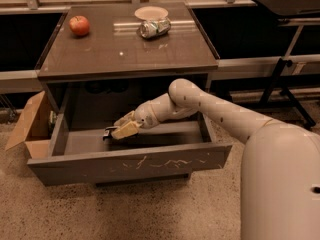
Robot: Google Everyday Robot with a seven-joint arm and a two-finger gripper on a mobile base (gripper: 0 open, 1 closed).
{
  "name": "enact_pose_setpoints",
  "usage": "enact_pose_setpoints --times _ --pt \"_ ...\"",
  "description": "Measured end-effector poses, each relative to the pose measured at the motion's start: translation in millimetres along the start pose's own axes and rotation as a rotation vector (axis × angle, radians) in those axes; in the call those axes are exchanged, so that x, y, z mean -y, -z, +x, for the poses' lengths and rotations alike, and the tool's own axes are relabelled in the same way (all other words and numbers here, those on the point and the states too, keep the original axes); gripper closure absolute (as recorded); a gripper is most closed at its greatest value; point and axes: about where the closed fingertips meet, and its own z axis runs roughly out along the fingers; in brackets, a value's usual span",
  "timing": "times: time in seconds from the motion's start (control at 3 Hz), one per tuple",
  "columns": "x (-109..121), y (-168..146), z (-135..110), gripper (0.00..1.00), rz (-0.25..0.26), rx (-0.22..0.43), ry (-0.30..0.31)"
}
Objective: Place rxbar chocolate into top drawer
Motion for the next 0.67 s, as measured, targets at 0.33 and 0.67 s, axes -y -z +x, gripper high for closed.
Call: enact_pose_setpoints --times 0.33,0.67 --pt "11.3 1.2 6.4 0.5 0.017 -0.016 -0.009" --pt "20.0 8.7 8.3 0.19 0.04 -0.022 -0.006"
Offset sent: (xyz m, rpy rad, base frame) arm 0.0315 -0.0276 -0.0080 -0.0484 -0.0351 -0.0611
